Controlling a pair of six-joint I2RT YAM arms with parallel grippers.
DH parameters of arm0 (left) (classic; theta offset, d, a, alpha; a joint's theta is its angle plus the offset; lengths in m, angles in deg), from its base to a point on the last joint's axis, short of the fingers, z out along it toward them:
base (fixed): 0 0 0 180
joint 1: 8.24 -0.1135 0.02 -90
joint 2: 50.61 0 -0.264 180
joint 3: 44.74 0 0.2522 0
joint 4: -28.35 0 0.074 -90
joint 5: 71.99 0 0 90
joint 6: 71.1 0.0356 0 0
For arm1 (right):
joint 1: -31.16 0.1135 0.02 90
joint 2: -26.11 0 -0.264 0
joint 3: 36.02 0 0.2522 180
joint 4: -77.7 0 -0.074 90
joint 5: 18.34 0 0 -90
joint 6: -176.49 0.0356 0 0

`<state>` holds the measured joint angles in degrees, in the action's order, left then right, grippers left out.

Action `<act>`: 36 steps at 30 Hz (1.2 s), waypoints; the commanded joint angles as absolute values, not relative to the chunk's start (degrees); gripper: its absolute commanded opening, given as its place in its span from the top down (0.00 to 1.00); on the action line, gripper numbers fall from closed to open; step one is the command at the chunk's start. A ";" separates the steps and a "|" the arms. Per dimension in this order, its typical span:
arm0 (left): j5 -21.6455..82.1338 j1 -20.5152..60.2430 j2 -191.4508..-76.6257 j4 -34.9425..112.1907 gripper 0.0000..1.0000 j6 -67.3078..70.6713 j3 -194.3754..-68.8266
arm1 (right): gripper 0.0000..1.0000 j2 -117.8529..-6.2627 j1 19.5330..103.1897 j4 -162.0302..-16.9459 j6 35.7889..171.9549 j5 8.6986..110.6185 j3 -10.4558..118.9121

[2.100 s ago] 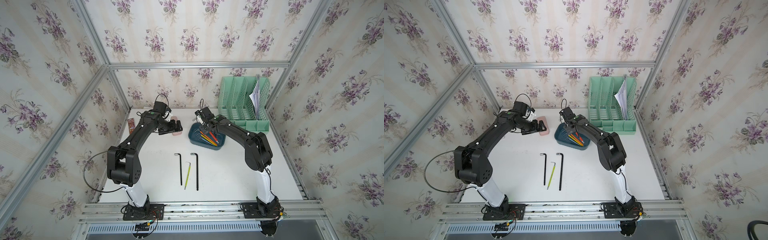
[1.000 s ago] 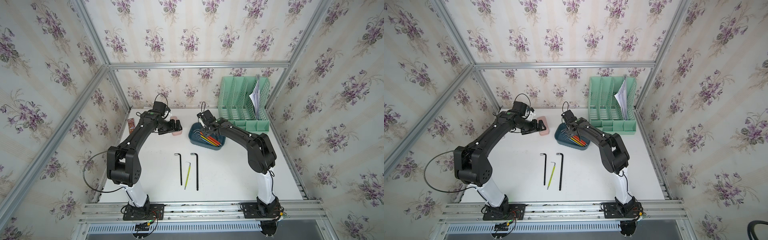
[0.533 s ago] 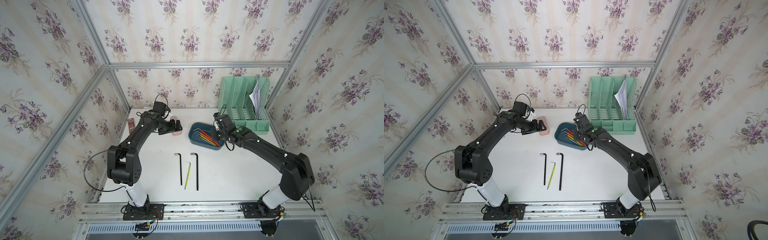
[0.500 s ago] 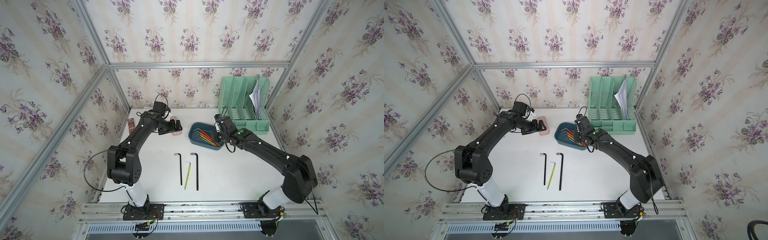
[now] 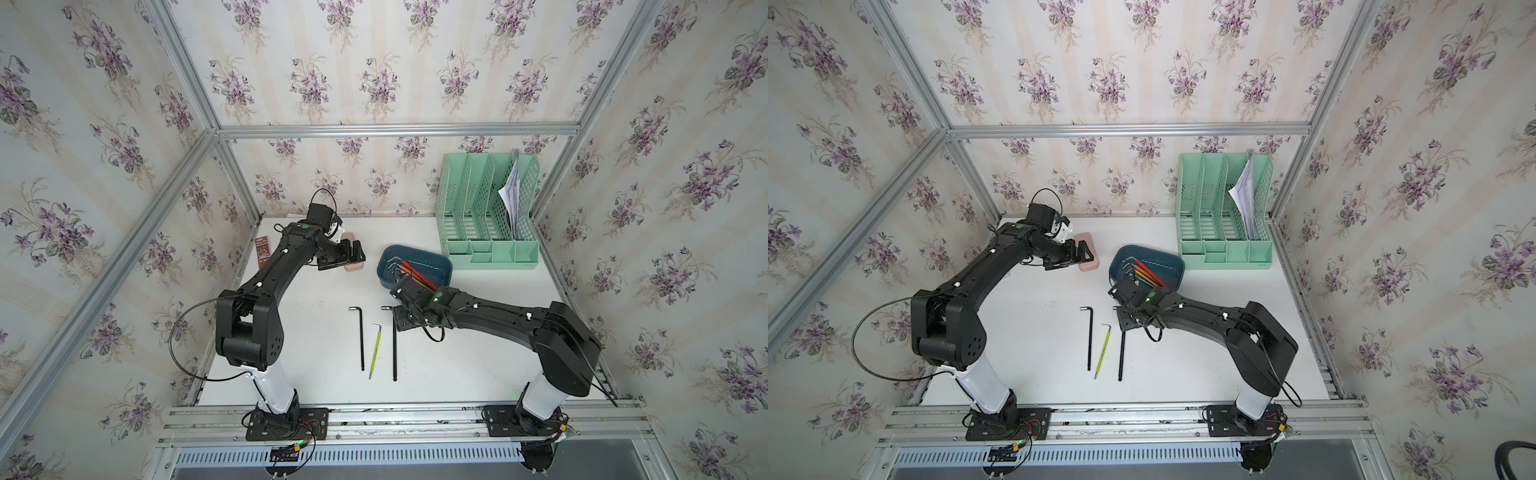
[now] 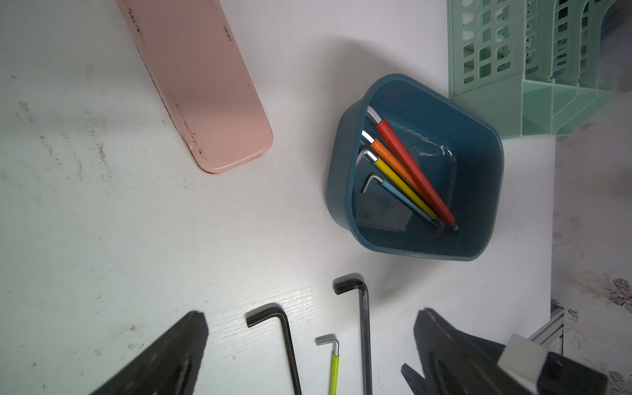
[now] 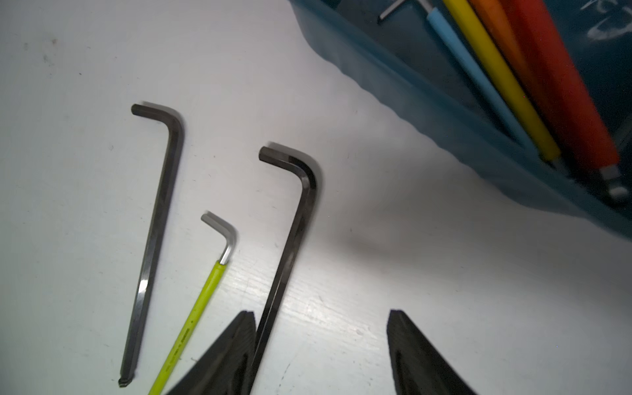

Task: Put the hex key on the desktop into the storage box
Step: Pick up the Allen key from the center of the board.

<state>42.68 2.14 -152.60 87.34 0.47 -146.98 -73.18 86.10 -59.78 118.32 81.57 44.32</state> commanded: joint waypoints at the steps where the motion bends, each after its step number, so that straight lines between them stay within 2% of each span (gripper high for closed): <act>1: 43.15 2.10 -152.67 87.39 0.01 0.66 -147.45 | 0.34 -75.38 87.17 -58.82 121.42 82.46 45.87; 15: 43.48 1.99 -152.37 87.10 0.01 0.42 -147.20 | 0.35 -84.02 90.09 -54.23 123.91 83.24 49.88; 22: 43.26 1.99 -152.06 87.24 0.01 0.46 -147.21 | 0.35 -79.41 89.40 -50.16 124.21 89.37 43.91; 26: 43.71 2.05 -151.95 87.00 0.01 0.27 -147.01 | 0.35 -74.47 86.93 -50.61 123.85 89.42 38.56; 30: 43.72 2.05 -152.05 86.97 0.01 0.40 -146.95 | 0.35 -71.15 84.41 -51.20 123.28 88.47 35.34; 36: 43.72 2.01 -151.91 87.10 0.01 0.44 -146.94 | 0.35 -66.00 83.37 -55.12 121.64 80.71 34.16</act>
<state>43.49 2.03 -152.32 87.36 0.42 -147.09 -67.15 83.50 -52.70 122.58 84.59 33.99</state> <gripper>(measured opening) 0.992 0.652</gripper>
